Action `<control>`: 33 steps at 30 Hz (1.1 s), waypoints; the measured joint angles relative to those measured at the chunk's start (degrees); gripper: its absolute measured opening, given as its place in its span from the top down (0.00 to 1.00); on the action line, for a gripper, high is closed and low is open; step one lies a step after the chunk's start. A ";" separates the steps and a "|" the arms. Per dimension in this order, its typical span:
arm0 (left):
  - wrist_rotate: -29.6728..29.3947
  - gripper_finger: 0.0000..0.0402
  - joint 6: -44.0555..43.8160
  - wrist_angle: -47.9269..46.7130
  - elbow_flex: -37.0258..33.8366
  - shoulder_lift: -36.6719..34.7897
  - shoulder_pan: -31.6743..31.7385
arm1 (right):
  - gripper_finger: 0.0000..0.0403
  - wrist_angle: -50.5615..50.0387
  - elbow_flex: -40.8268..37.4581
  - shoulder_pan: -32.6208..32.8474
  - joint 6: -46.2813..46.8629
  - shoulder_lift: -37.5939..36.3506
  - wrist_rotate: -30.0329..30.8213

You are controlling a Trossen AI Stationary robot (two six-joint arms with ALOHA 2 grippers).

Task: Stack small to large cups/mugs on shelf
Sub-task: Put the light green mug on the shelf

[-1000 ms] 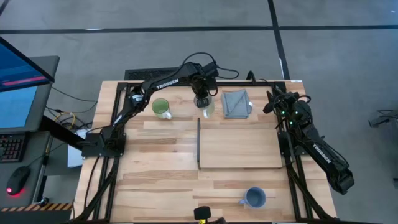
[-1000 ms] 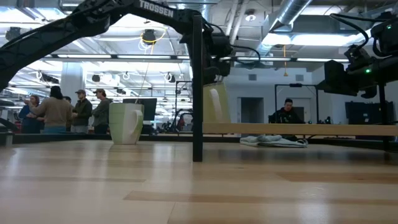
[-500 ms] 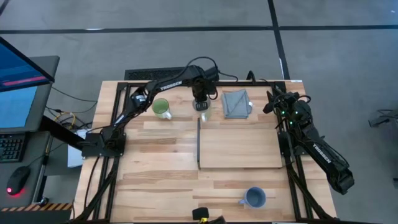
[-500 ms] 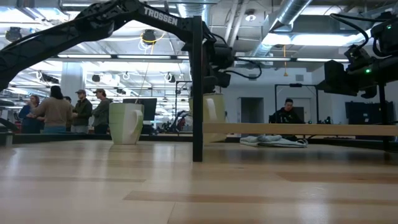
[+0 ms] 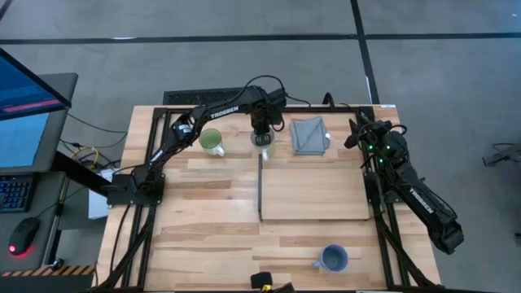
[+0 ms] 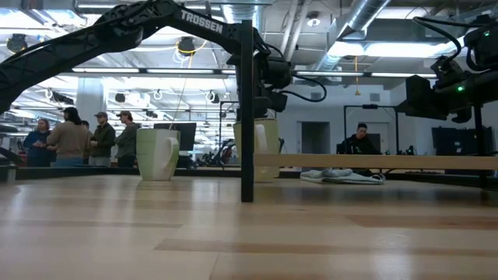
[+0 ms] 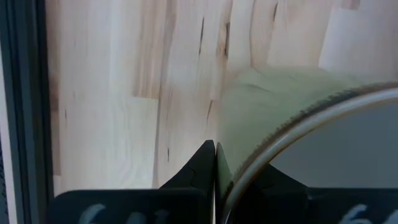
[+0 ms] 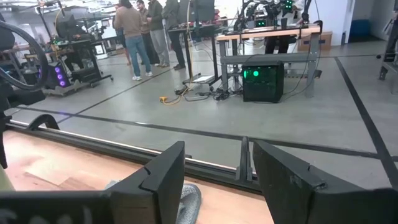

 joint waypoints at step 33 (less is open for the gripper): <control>1.07 0.94 -2.01 -0.45 0.00 -0.04 -0.20 | 0.47 0.00 0.00 0.00 -0.07 0.00 0.00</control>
